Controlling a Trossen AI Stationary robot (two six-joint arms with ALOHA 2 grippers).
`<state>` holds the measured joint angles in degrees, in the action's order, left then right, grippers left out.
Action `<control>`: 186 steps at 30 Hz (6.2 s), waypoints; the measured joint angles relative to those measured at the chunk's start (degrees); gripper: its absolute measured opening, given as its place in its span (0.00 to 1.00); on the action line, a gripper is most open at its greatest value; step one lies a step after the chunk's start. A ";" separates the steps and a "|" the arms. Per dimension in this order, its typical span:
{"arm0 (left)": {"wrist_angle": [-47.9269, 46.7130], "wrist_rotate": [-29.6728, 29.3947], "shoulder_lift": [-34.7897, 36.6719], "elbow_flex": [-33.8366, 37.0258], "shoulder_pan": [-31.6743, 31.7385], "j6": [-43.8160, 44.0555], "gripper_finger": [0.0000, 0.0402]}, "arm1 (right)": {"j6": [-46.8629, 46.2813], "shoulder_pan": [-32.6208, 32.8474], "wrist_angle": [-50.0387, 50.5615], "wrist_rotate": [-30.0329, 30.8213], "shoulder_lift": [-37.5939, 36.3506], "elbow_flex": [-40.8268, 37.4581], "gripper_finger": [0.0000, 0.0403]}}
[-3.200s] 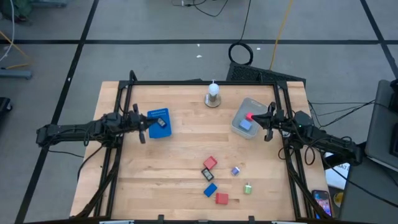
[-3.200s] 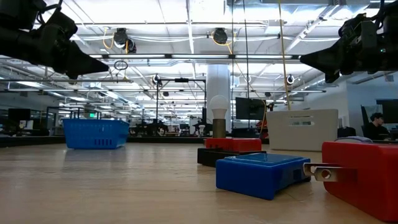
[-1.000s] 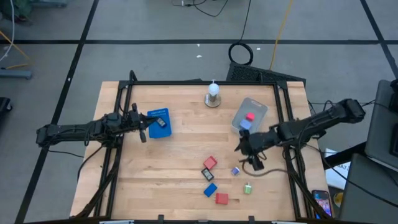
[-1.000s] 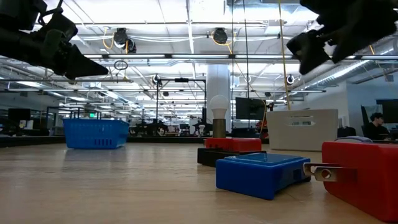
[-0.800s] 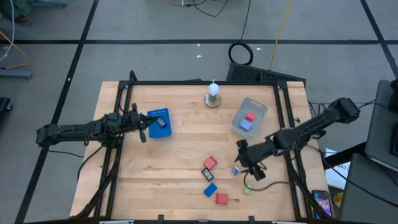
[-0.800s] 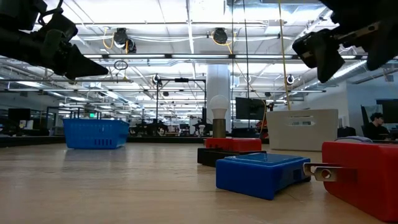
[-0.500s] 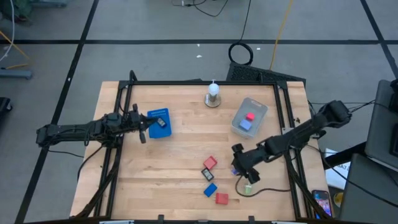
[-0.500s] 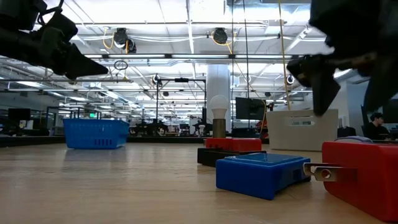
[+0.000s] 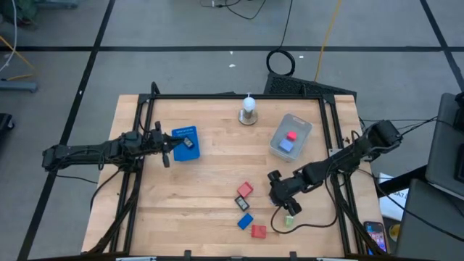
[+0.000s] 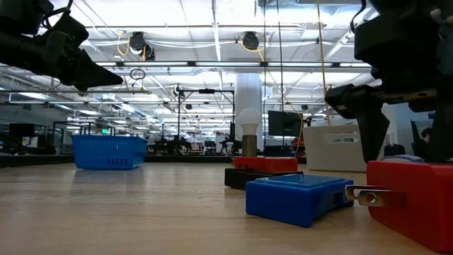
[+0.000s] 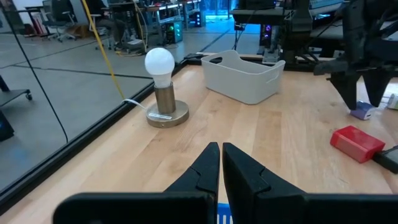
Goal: Pick & Place Office items
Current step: Put the purple charger adapter into the gray bin
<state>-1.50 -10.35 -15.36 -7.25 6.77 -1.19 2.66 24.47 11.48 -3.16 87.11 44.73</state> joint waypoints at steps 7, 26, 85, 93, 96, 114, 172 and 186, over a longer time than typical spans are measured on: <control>0.02 -0.15 -0.01 0.00 0.00 -0.04 0.06 | 0.10 0.00 -0.26 -0.09 0.00 0.00 0.49; 0.02 -0.13 -0.02 0.00 0.00 -0.03 0.06 | 1.25 0.00 -0.28 0.08 0.00 0.00 0.42; -0.34 -0.04 -0.01 0.00 0.01 0.22 0.06 | 2.86 -12.35 -7.40 1.61 -35.02 -3.30 0.29; -0.48 -0.06 -0.02 0.00 0.00 0.16 0.06 | 0.31 -17.53 -6.62 7.14 -48.42 -4.70 0.29; -0.48 -0.07 -0.01 0.00 0.00 0.02 0.06 | -0.08 -19.22 -6.85 8.94 -54.23 -7.67 0.29; -0.47 -0.08 -0.01 0.00 0.01 0.24 0.06 | -3.12 -24.06 -11.26 15.93 -87.02 -29.21 0.29; -0.42 -0.17 0.00 0.00 0.02 -0.46 0.06 | 0.01 -45.75 24.94 19.77 -35.83 4.68 0.29; -0.44 -0.20 0.00 0.00 0.02 -1.11 0.06 | 1.73 -55.28 28.64 11.85 -23.53 2.41 0.29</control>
<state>-1.93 -10.55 -15.35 -7.25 6.79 -2.31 4.38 -30.81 40.12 8.69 63.58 47.14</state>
